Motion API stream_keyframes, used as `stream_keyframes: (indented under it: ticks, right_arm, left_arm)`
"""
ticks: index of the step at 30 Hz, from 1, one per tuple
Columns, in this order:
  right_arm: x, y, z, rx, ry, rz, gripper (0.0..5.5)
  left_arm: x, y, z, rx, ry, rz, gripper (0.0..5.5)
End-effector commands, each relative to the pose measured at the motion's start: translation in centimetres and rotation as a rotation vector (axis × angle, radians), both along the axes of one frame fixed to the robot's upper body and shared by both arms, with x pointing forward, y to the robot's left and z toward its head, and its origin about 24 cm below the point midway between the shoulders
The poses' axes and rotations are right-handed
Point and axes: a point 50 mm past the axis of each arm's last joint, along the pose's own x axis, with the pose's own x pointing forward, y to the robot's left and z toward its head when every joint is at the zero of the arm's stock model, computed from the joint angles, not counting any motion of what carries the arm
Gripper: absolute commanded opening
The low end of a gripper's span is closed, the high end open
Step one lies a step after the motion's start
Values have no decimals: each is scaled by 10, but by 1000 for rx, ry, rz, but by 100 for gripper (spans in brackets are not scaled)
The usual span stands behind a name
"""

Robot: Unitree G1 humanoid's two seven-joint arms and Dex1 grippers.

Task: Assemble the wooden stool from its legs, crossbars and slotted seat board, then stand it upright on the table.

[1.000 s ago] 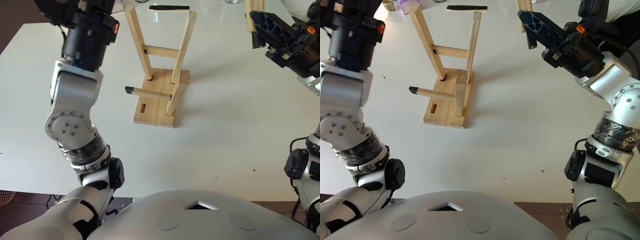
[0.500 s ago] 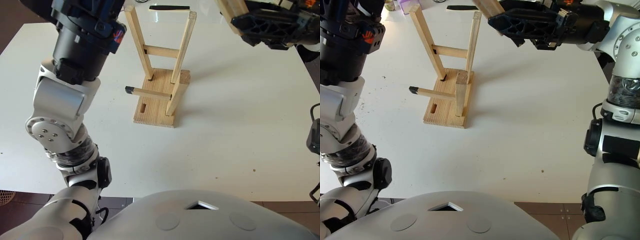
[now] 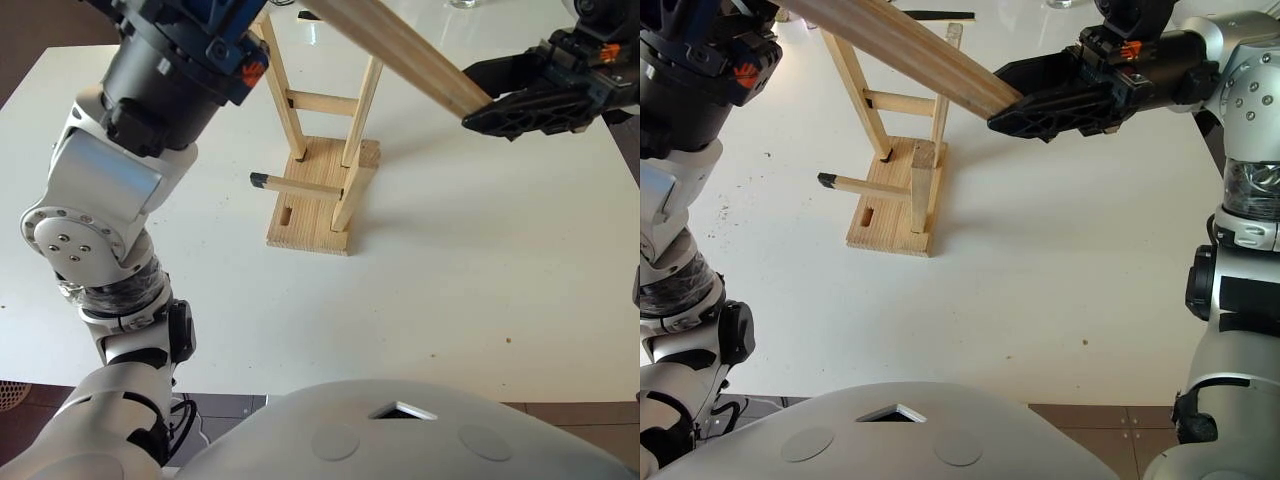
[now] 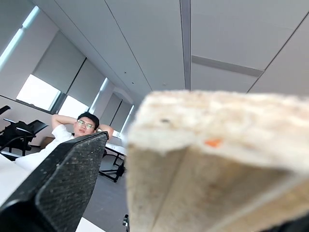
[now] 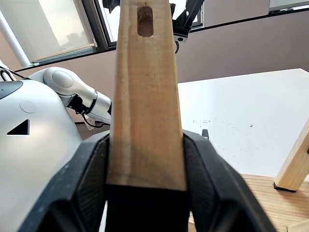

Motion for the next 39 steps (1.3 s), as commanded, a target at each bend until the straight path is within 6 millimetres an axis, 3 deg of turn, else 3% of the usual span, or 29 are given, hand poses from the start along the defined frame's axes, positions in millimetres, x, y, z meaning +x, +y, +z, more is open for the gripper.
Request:
stream_keyframes:
  ticks: [1,8,20,28,33,39]
  right_arm:
    - [0,2,8,44,9,-11,205]
    - [1,9,6,39,16,3,205]
    - [1,10,-1,16,34,-1,205]
    - [8,10,-3,18,11,-62,205]
    - [8,8,-7,-8,-106,-84,291]
    - [14,-26,-14,-96,-248,-265,298]
  left_arm:
    - [-1,-2,-4,6,6,-10,421]
    - [-4,-12,-13,10,26,-28,421]
    - [-4,-9,-14,26,7,10,229]
    - [0,3,-13,49,-27,66,217]
    - [5,9,-12,80,-39,110,207]
    - [22,46,7,191,-162,270,205]
